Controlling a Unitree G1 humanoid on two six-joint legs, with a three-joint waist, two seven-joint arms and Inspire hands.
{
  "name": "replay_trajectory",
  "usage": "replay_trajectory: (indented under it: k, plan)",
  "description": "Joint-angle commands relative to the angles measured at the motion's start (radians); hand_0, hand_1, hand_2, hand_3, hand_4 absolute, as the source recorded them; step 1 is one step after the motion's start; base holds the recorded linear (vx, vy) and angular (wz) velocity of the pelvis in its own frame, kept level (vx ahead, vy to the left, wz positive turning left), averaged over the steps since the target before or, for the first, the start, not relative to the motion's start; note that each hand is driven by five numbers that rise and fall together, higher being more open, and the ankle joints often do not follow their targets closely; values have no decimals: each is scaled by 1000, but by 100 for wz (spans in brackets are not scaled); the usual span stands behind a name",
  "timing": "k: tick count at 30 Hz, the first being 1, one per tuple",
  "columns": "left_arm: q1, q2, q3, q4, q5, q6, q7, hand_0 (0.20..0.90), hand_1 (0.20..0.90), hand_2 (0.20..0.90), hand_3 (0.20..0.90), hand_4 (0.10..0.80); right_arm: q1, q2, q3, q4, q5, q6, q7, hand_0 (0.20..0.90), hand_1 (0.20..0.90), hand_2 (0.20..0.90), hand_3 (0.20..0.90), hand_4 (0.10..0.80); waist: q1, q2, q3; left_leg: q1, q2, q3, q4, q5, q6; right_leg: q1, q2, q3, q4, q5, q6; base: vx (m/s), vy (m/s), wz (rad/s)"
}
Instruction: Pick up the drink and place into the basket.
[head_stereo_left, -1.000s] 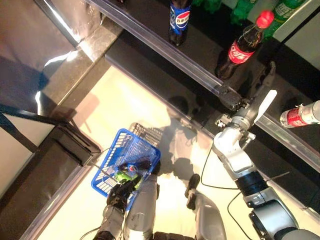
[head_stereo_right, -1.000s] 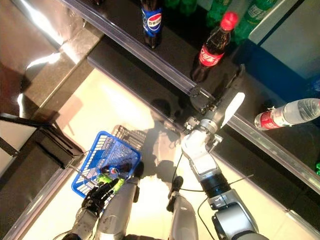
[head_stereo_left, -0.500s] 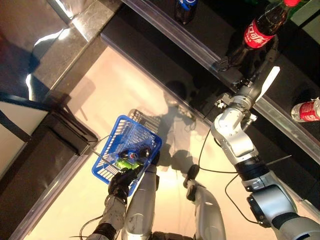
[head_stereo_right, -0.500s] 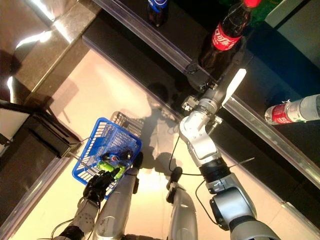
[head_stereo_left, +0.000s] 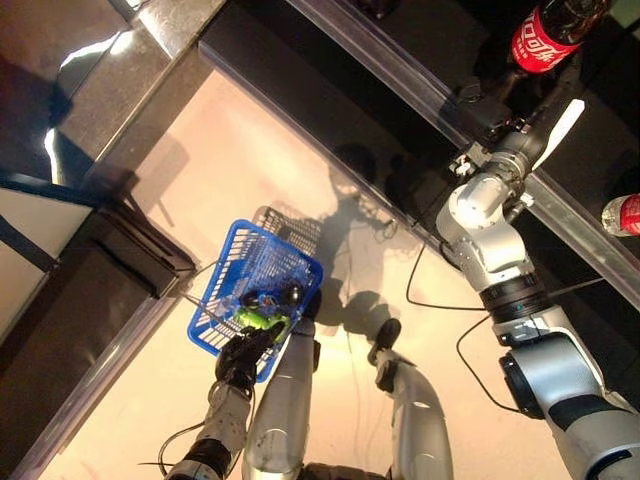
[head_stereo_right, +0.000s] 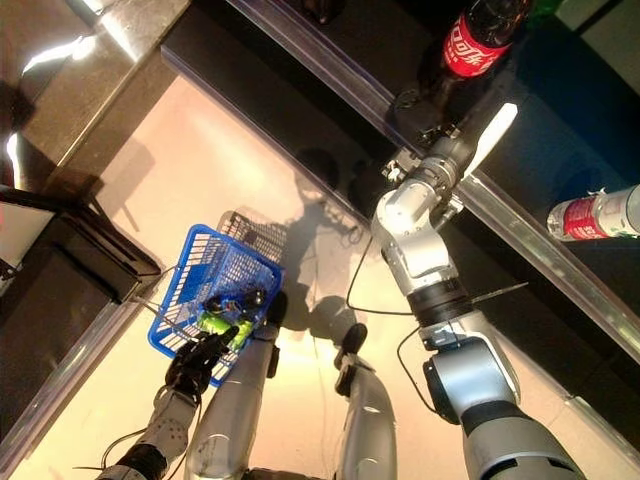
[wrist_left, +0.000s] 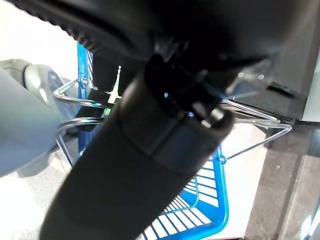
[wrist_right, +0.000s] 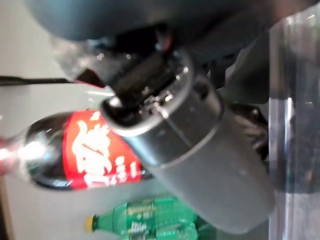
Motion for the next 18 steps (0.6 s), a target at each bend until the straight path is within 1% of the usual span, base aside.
replay_trajectory:
  k: [1,4,10,18]
  plan:
    - [100,37,-10,-143,-27,-97,-17,300,300,300,200,100,-129,-143,-33,-51,15,-109,16,900,900,900,900,800,10,32,-21,-23,-13,-26,121,-115,12,-6,-2,44,-16,45,9,21,32,4]
    - [108,43,-16,-158,-31,-100,-16,300,300,300,200,100,-152,-155,-31,-35,44,-125,24,900,900,900,900,800,12,32,-21,-39,-14,-22,120,-114,16,-25,-4,48,-18,52,14,5,6,-2]
    - [113,60,-18,-179,-44,-106,-28,300,300,300,200,100,-200,-170,-19,-8,78,-126,44,900,900,900,900,800,17,28,-21,-63,-17,-19,128,-119,21,-51,-4,56,-16,60,21,6,8,-3]
    - [117,77,-19,-219,-61,-103,-31,300,300,300,200,100,-254,-170,5,10,196,-134,170,900,900,900,900,800,22,25,-21,-79,-20,-18,136,-124,21,-63,-6,59,-28,73,29,8,13,0]
